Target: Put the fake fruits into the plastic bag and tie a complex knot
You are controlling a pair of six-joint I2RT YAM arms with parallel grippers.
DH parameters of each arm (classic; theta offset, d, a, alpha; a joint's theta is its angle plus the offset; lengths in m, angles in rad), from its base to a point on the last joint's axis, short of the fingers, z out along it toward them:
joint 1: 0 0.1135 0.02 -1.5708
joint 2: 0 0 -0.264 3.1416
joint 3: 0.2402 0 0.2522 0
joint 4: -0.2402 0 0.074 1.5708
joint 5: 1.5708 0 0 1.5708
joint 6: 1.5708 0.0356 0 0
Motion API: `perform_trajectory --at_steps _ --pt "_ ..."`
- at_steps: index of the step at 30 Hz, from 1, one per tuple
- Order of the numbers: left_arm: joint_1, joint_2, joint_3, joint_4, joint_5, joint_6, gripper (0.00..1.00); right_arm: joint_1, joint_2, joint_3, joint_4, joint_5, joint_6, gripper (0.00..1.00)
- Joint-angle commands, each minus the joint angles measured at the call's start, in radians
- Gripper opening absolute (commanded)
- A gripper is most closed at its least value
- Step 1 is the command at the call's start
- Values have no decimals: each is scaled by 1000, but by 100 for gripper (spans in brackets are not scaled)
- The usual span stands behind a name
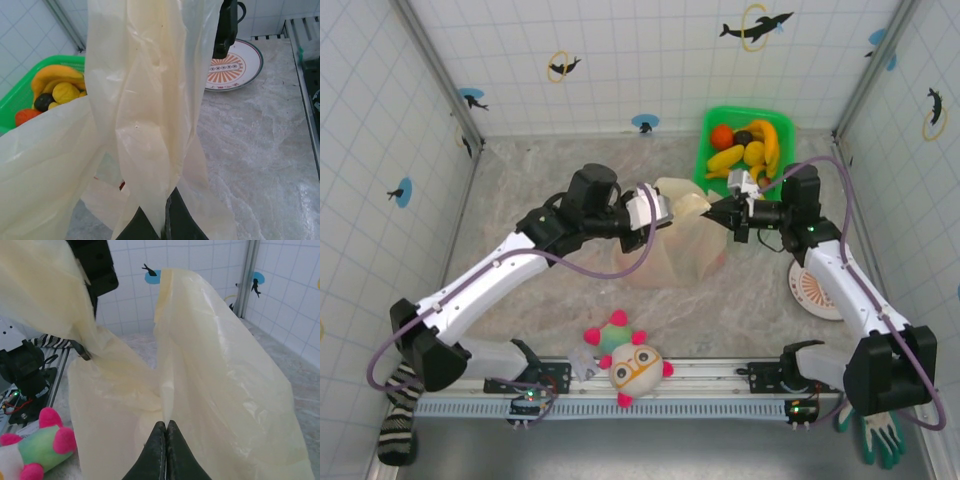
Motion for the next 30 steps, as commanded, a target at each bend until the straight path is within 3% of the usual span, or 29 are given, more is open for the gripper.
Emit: perform_trajectory --at_steps 1,4,7,10,17,20,25,30 --pt "12 -15 -17 52 33 -15 0 -19 -38 23 28 26 27 0" --pt "12 8 -19 38 29 -15 3 -38 -74 -31 190 36 137 0" --pt "15 15 -19 31 38 -25 22 -53 -105 -71 279 59 194 0" --pt "35 -16 -20 48 68 -58 47 -57 -113 -74 278 56 195 0" --pt "112 -124 -18 175 142 -228 75 -55 -99 -66 264 54 189 0" --pt "135 -149 -12 249 127 -343 82 -54 -99 -69 264 55 189 0" --pt "170 -147 30 298 10 -565 88 -57 -102 -74 260 60 186 0" --pt "319 -106 77 384 131 -829 89 -52 -102 -75 262 63 183 0"
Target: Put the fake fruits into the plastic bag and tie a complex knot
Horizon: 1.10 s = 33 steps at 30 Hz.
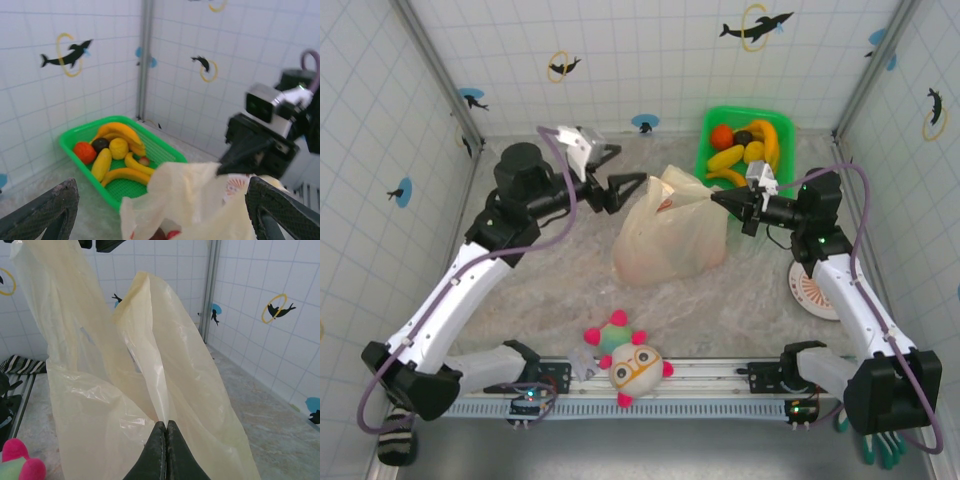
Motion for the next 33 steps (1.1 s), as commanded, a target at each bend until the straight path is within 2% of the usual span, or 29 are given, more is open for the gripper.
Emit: perform_trajectory --at_steps 1,5,14,27,30,33 --pt "54 52 81 63 55 -217 89 0 -1 -17 39 2 3 0" --pt "55 141 142 -9 149 -134 87 1 -3 -17 39 8 2 0" --pt "46 238 90 16 275 -34 84 2 -7 -25 36 12 1 0" --pt "-29 326 116 12 304 5 80 7 -8 -16 39 18 1 0" --pt "-39 344 137 -8 303 23 73 11 -10 -16 39 17 2 0" --pt "-42 353 152 -8 326 42 59 13 -9 -14 40 20 2 0"
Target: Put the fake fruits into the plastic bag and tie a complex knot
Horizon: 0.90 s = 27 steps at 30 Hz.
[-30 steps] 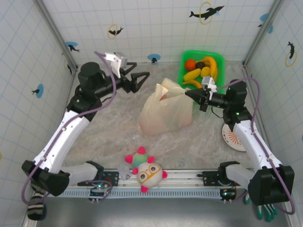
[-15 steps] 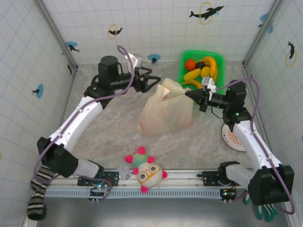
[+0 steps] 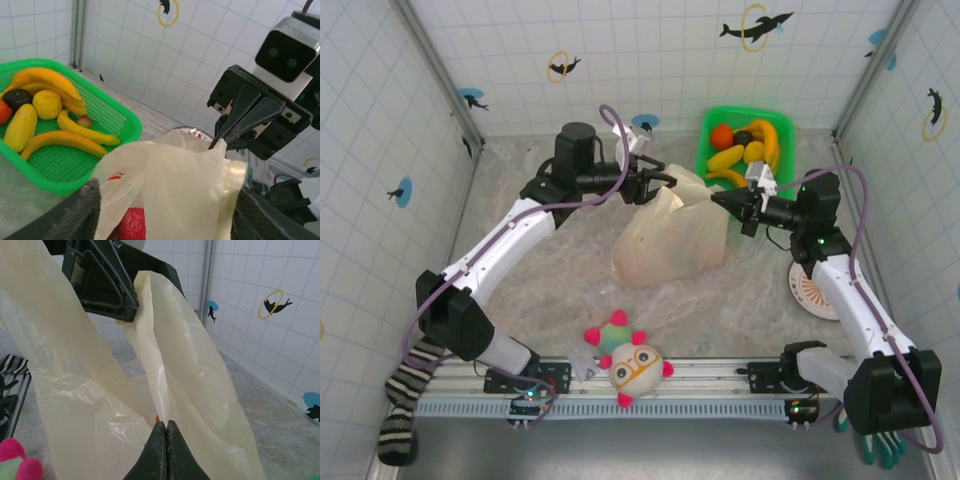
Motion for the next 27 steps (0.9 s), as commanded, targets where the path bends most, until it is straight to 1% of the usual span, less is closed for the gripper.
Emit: perform_trajectory --at_steps 1,2,4,6,8,9,10,12,14,15,16,18,20,21,22,27 --pt "-8 7 53 -6 54 42 52 8 -9 -3 39 1 2 0" --pt "-9 6 57 -7 65 51 46 8 -8 -2 39 3 3 0" --pt "-8 1 60 -8 77 67 30 10 -5 2 35 6 4 0" --pt "-8 -8 64 -18 77 93 16 8 -4 8 25 11 3 0" --pt "-9 -14 81 -53 72 138 5 4 -6 16 4 11 -5 6" --pt "-8 -15 96 -83 68 163 0 -3 -7 24 -12 10 -10 13" --pt "-8 -15 115 -124 63 197 0 -11 -11 31 -29 8 -16 27" --pt "-9 -13 152 -197 65 266 0 -39 -25 46 -68 0 -24 40" --pt "-9 -8 187 -274 74 344 0 -70 -41 63 -84 -24 -25 50" --pt "-9 -5 203 -315 83 388 0 -80 -48 73 -89 -32 -25 59" --pt "-8 -3 216 -348 92 426 0 -81 -53 82 -90 -35 -23 65" --pt "-8 -2 232 -404 107 506 0 -66 -49 111 -94 -43 -24 83" --pt "-9 -1 245 -445 113 563 0 -39 -26 145 -106 -60 -30 94" --pt "-9 -1 253 -464 106 586 0 -22 -8 166 -118 -66 -38 99" --pt "-8 3 262 -481 106 606 0 -7 9 183 -132 -69 -50 100" --pt "-9 34 326 -552 98 664 0 69 119 293 -162 -90 -84 100"
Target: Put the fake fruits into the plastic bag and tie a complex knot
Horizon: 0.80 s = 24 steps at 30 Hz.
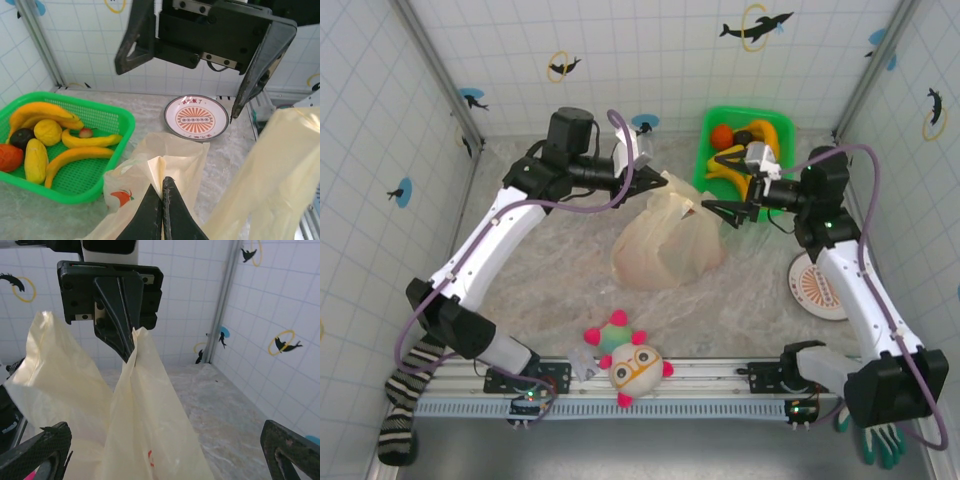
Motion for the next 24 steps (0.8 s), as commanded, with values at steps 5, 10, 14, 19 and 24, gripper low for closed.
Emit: perform_trajectory --at_steps 5,10,14,19,24 --pt "-2 34 91 -102 15 129 0 95 146 140 -76 -31 -58 100" --pt "-3 44 107 -101 24 133 0 123 205 178 -94 -27 -72 94" --pt "-3 46 110 -102 40 143 0 151 251 206 -105 -36 -78 90" --pt "-3 49 113 -106 54 155 0 195 306 267 -128 -49 -83 82" --pt "-3 45 116 -85 37 156 0 231 344 311 -177 -54 -102 63"
